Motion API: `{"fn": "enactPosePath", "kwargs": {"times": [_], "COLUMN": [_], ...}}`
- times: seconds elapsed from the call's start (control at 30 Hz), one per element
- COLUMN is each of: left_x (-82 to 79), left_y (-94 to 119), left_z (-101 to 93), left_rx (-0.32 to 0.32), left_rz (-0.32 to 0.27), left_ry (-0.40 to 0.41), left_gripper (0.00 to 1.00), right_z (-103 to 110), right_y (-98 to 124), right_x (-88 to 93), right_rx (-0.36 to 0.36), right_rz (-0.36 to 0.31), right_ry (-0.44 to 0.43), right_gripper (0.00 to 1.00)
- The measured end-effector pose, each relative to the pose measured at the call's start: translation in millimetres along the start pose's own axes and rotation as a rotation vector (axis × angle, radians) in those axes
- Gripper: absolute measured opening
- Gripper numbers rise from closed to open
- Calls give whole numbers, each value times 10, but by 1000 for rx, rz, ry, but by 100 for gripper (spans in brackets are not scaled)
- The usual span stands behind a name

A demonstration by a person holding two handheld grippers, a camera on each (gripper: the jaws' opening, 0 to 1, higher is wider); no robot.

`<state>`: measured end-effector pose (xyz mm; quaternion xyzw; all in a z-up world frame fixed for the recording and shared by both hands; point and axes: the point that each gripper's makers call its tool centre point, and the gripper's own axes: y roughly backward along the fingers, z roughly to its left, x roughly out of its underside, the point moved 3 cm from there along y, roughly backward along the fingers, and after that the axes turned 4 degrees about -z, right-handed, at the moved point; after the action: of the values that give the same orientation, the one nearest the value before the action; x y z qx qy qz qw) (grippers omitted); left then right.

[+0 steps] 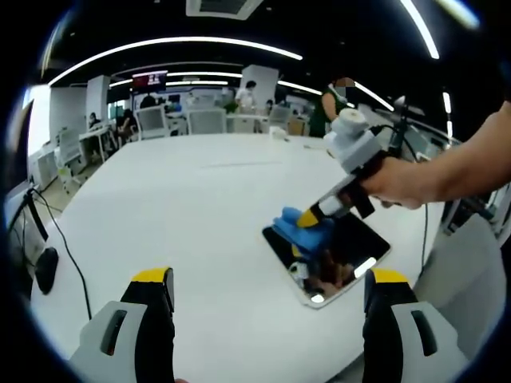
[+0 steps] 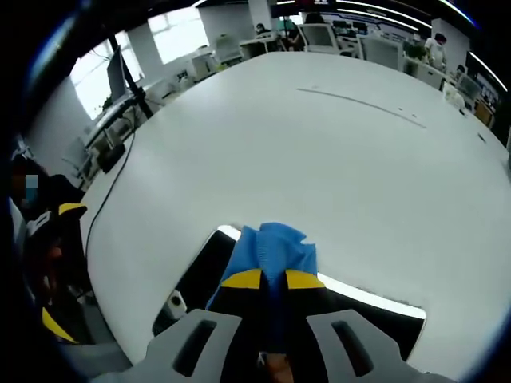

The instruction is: Wipe the mirror surface with the cleaning cloth until all visible marks leave the cleaned area.

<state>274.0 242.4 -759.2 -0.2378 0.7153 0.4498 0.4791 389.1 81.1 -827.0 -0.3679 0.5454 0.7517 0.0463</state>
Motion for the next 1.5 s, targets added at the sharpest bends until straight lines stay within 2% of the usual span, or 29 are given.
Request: {"fn": "enactPosePath", "kwargs": {"times": [0.6,0.8,1.0,1.5], "left_x": [-32,19,-10,-84], "left_y": [4,3,28,15], "left_z": [-53,-59,-76,-108], "left_rx": [8,12,21,28], "left_rz": [-2,13,-1,-23], "left_ry": [-14,-17,-35,-45], "left_gripper": [100,100,100,100], "right_z": [113,163,209,334], "right_y": [117,149,189,287], "right_x": [172,227,286,441], "right_rx": [-16,-20,-33,-45], "right_rz": [5,10,21,21], "right_ry": [-3,4,-22,-16], "right_gripper": [3,3,3,3]}}
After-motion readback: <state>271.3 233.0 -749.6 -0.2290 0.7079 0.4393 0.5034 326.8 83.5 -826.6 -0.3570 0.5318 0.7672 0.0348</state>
